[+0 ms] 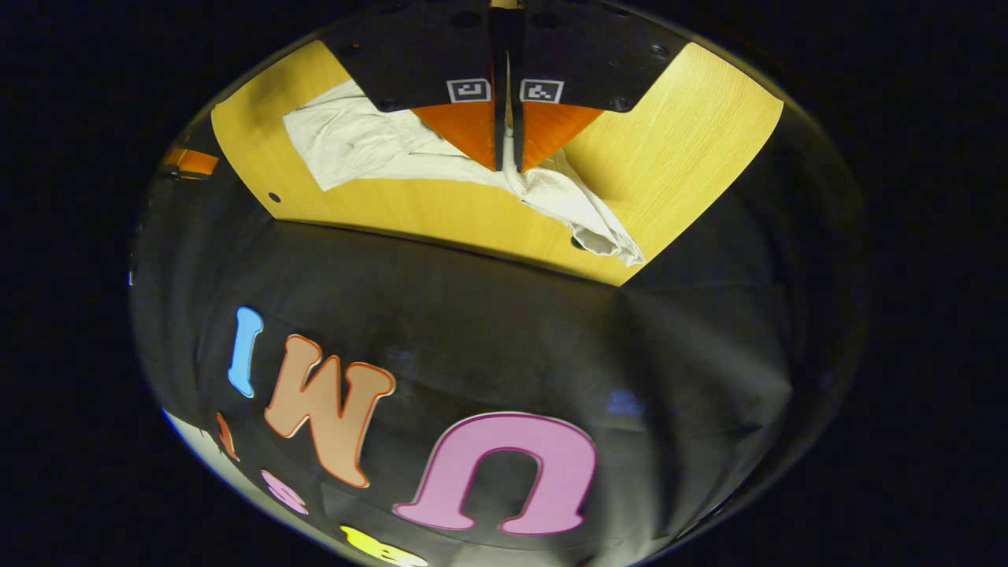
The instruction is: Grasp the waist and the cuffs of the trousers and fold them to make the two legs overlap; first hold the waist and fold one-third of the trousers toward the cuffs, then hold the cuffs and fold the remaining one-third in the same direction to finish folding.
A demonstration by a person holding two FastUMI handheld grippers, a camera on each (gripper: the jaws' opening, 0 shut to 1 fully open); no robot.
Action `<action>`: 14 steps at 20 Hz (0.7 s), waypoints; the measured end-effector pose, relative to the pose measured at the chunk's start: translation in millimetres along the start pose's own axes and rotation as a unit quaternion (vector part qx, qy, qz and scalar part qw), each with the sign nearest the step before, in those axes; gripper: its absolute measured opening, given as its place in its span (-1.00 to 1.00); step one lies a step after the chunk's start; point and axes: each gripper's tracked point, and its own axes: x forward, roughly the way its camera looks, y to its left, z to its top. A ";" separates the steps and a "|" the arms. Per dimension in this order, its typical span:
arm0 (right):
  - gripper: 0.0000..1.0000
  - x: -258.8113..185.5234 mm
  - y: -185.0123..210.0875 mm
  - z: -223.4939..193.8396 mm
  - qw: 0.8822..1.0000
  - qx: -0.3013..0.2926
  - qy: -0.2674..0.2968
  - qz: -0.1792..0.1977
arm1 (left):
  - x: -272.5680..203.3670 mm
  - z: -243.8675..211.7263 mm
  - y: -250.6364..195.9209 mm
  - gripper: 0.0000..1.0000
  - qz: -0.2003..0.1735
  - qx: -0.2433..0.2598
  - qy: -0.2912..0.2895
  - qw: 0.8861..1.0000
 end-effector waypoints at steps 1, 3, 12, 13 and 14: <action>0.93 -2.1 -10.2 2.1 1.000 -0.001 -0.001 -0.003 | 1.0 6.7 -18.8 -1.00 -0.010 0.010 -0.004 1.000; 0.93 -5.3 -29.4 5.8 1.000 0.000 -0.005 -0.006 | 1.6 17.4 -56.5 -1.00 -0.030 0.029 -0.013 0.999; 0.93 -13.4 -94.1 8.1 1.000 -0.016 -0.005 -0.009 | 15.1 15.0 -217.0 -1.00 -0.122 0.116 -0.006 0.986; 0.93 -12.6 -98.1 6.5 1.000 -0.018 -0.003 -0.009 | 15.9 6.2 -231.2 -1.00 -0.131 0.129 0.002 0.983; 0.83 -12.7 -101.9 5.0 1.000 -0.019 -0.001 -0.008 | 17.0 -4.4 -243.1 -1.00 -0.138 0.142 0.012 0.980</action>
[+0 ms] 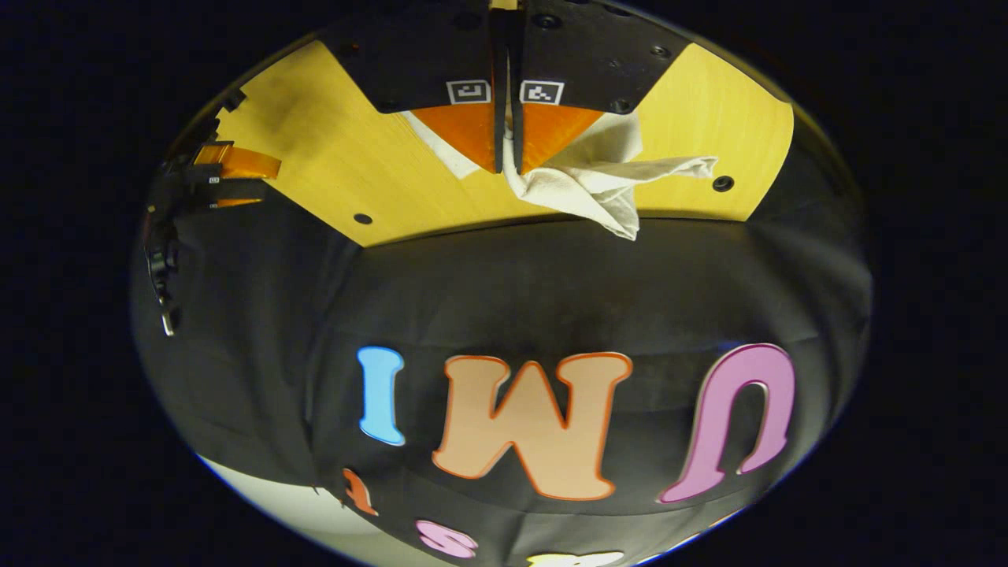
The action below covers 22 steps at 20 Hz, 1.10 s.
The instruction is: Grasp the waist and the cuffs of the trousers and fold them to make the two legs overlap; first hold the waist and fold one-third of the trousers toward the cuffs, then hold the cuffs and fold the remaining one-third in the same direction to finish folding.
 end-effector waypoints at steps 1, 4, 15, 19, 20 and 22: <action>0.93 -0.6 -2.3 -3.0 1.000 0.001 0.003 0.002 | 5.3 -12.5 -14.7 -1.00 -0.010 0.014 0.014 1.000; 0.93 2.5 -6.9 -9.3 1.000 0.004 0.011 0.006 | 18.9 -60.4 -48.8 -1.00 -0.037 0.046 0.061 0.996; 0.92 1.5 7.0 -14.4 1.000 0.004 0.017 0.018 | 34.7 -142.8 -101.8 0.55 -0.074 0.010 0.134 0.988; 0.93 -4.8 17.4 -8.7 1.000 0.006 0.009 0.019 | 18.8 -124.9 -82.3 0.96 -0.052 0.009 0.108 0.993; 0.93 -6.7 21.4 -5.9 1.000 0.008 0.004 0.020 | 12.6 -118.9 -73.8 0.93 -0.043 0.008 0.100 0.994; 0.84 -12.6 33.5 1.5 0.999 0.016 -0.008 0.026 | -3.6 -110.3 -54.2 0.92 -0.025 0.001 0.089 0.996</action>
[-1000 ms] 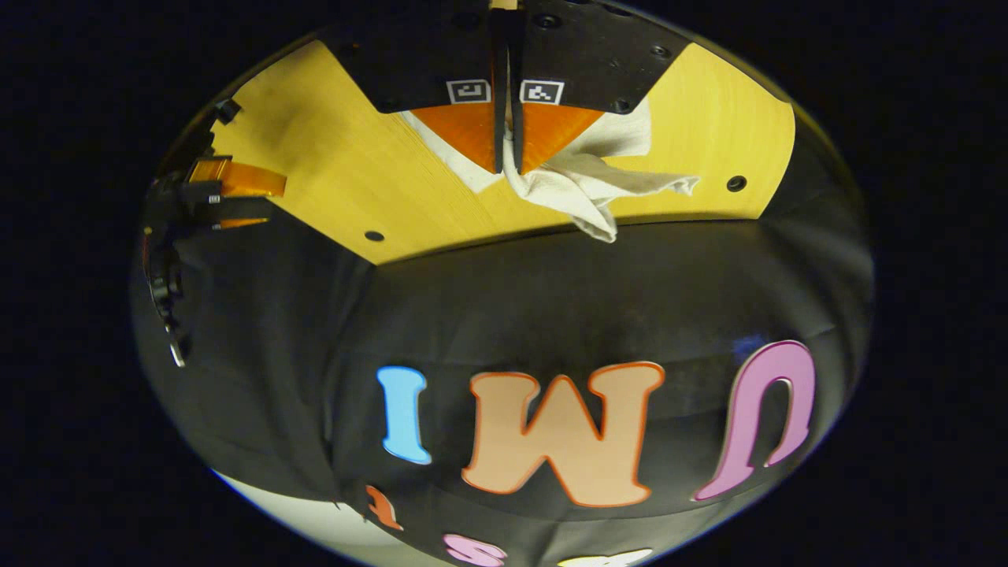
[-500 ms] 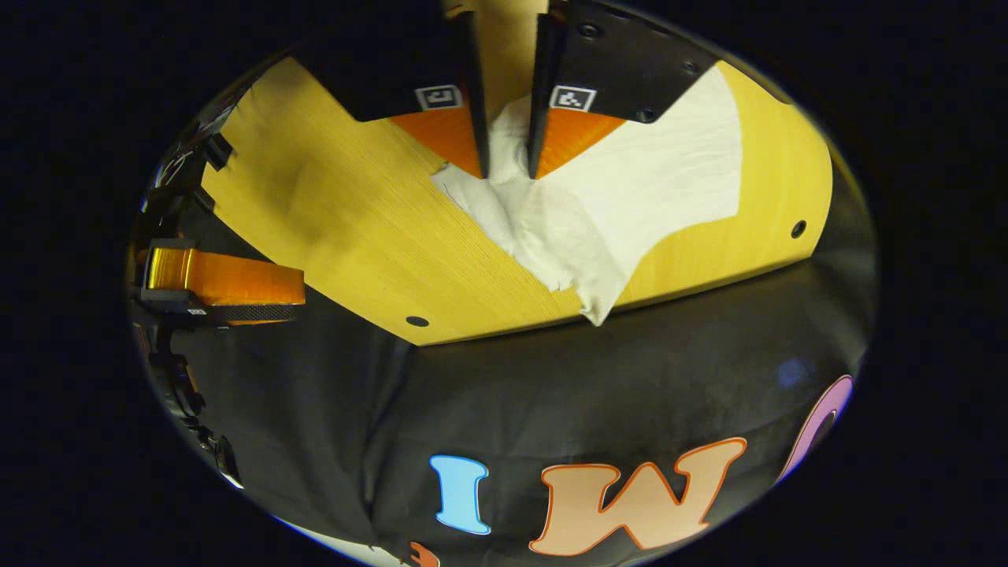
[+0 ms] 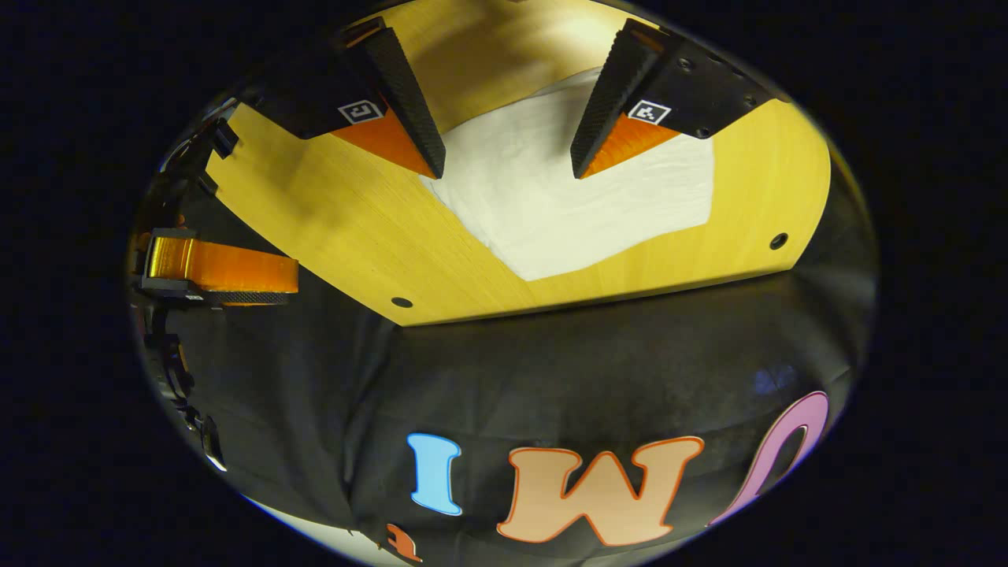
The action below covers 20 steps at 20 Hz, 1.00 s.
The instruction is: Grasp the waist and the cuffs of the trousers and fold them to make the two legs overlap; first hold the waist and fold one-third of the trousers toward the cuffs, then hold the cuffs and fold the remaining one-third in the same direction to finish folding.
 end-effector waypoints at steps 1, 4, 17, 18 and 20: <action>0.93 -2.9 7.6 5.6 1.000 0.005 -0.012 0.005 | -8.9 0.4 8.9 0.92 0.008 -0.007 -0.003 1.000; 0.83 -14.6 31.5 25.0 0.999 0.012 -0.051 0.015 | -40.4 7.9 40.2 0.92 0.037 -0.031 -0.017 0.999; 0.92 -69.3 90.3 32.9 0.991 -0.009 -0.135 -0.002 | -150.7 17.2 118.7 0.92 0.119 -0.060 -0.067 0.989; 0.92 -71.6 93.1 30.3 0.991 -0.008 -0.134 -0.002 | -153.2 14.4 116.7 0.92 0.114 -0.065 -0.065 0.989; 0.92 -74.7 94.0 23.8 0.992 -0.009 -0.125 -0.007 | -159.9 13.8 103.1 0.92 0.103 -0.079 -0.062 0.990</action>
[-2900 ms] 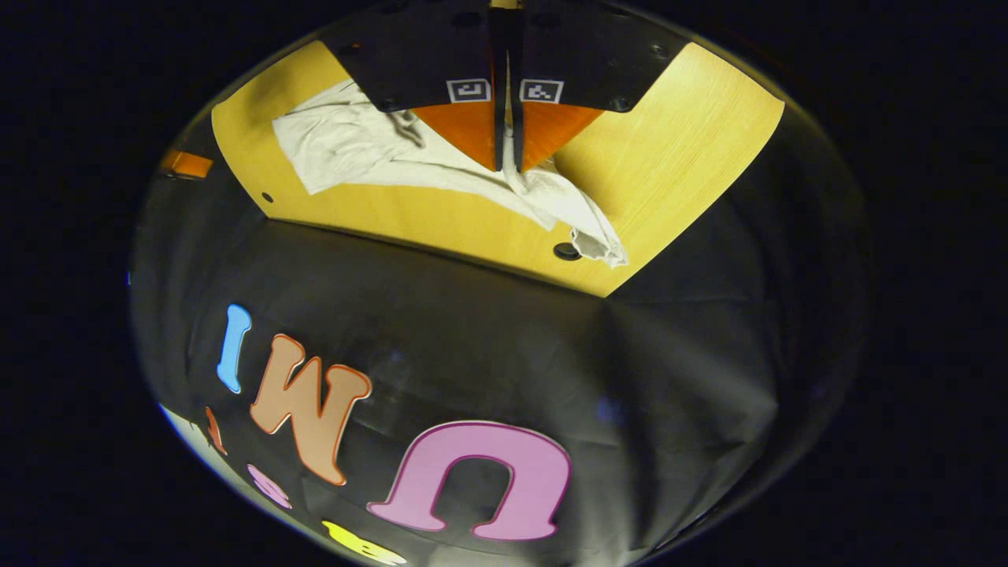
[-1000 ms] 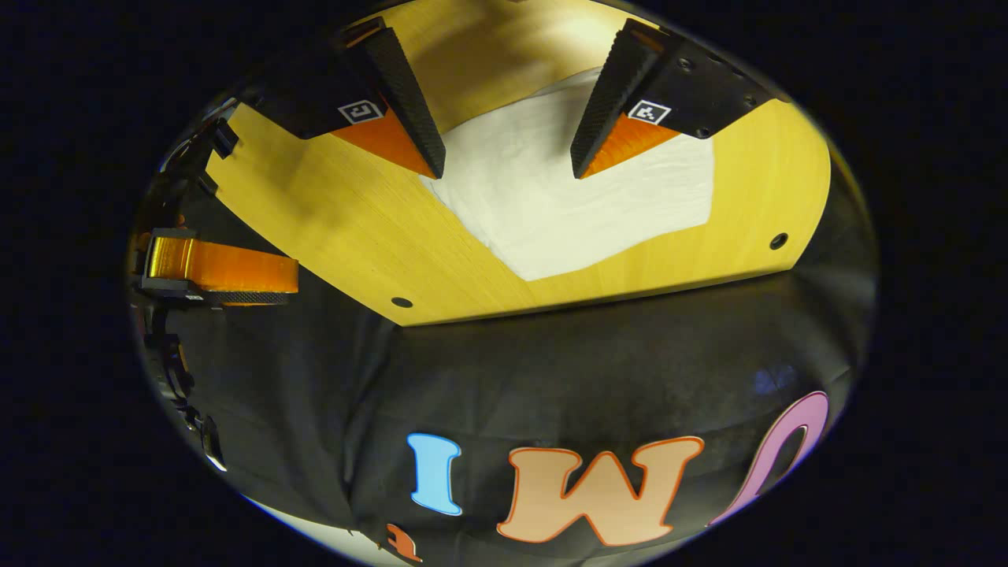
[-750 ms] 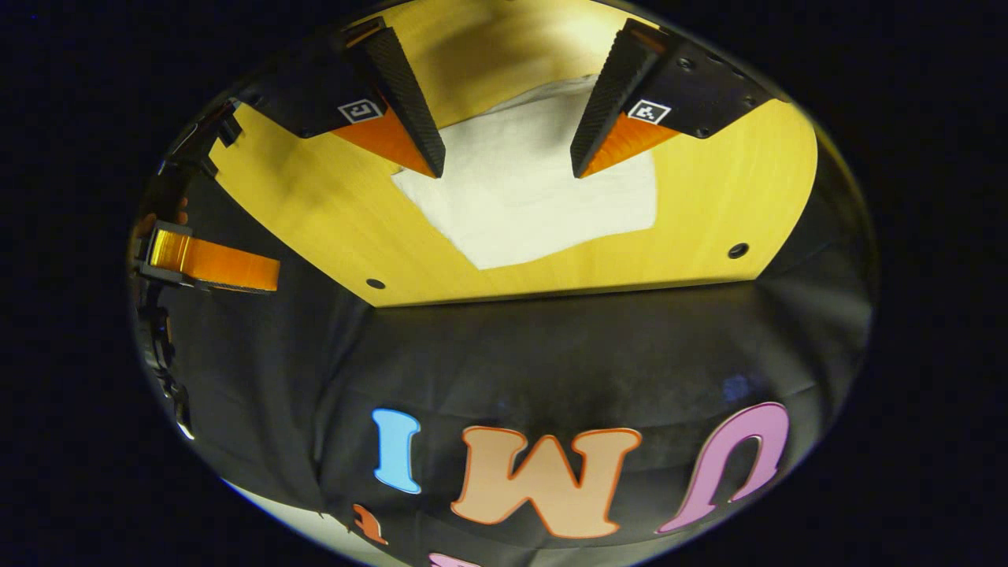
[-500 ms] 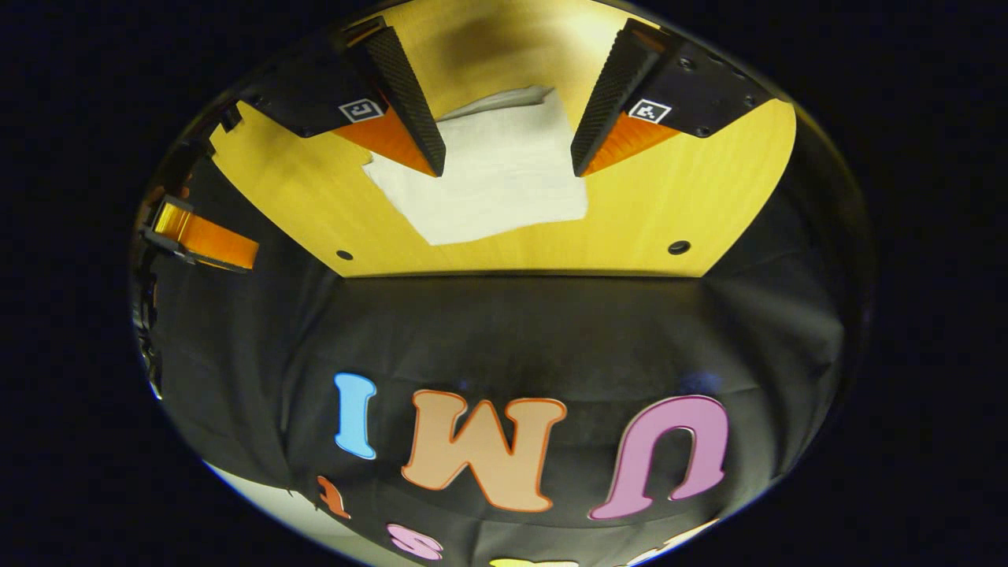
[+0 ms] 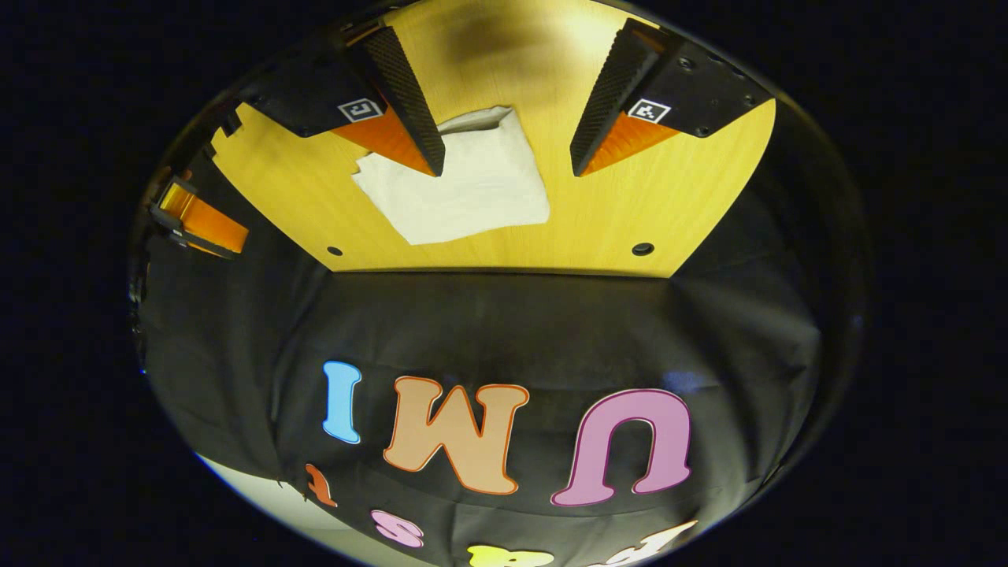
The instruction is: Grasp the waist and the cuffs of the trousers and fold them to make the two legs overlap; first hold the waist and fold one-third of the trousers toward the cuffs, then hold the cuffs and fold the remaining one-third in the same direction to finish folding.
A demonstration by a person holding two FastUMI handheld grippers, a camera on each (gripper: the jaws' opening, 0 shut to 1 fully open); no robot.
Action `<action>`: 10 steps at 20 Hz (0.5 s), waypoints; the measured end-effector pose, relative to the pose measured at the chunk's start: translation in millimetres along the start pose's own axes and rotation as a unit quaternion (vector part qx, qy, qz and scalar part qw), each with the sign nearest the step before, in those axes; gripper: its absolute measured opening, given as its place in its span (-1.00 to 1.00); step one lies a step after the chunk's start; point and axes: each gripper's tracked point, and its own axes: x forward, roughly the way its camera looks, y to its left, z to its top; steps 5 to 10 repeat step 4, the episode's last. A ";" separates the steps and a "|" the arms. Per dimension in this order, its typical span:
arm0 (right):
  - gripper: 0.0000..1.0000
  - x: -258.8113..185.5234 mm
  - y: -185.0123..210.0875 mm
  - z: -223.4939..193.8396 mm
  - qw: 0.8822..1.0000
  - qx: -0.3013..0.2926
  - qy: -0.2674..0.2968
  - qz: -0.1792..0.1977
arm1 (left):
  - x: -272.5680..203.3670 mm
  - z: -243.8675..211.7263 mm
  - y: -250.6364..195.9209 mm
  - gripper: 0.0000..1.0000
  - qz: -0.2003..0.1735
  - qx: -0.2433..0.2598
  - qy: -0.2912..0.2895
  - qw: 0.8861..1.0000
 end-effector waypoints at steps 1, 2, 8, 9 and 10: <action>0.92 -3.0 -0.7 -0.8 1.000 0.000 0.001 -0.003 | -0.5 -2.5 -0.9 0.92 -0.001 -0.002 0.002 1.000; 0.93 -5.1 0.5 -0.2 1.000 0.001 0.001 -0.004 | -0.1 -4.8 -1.3 0.93 -0.002 -0.003 0.002 1.000; 0.93 -8.6 2.4 -0.8 1.000 0.005 0.001 -0.006 | -2.4 -7.3 -0.6 0.92 -0.006 0.000 0.004 1.000; 0.93 -8.6 2.4 -0.8 1.000 0.005 0.001 -0.006 | -2.4 -7.3 -0.6 0.92 -0.006 0.000 0.004 1.000; 0.93 -8.6 2.4 -0.8 1.000 0.005 0.001 -0.006 | -2.4 -7.3 -0.6 0.92 -0.006 0.000 0.004 1.000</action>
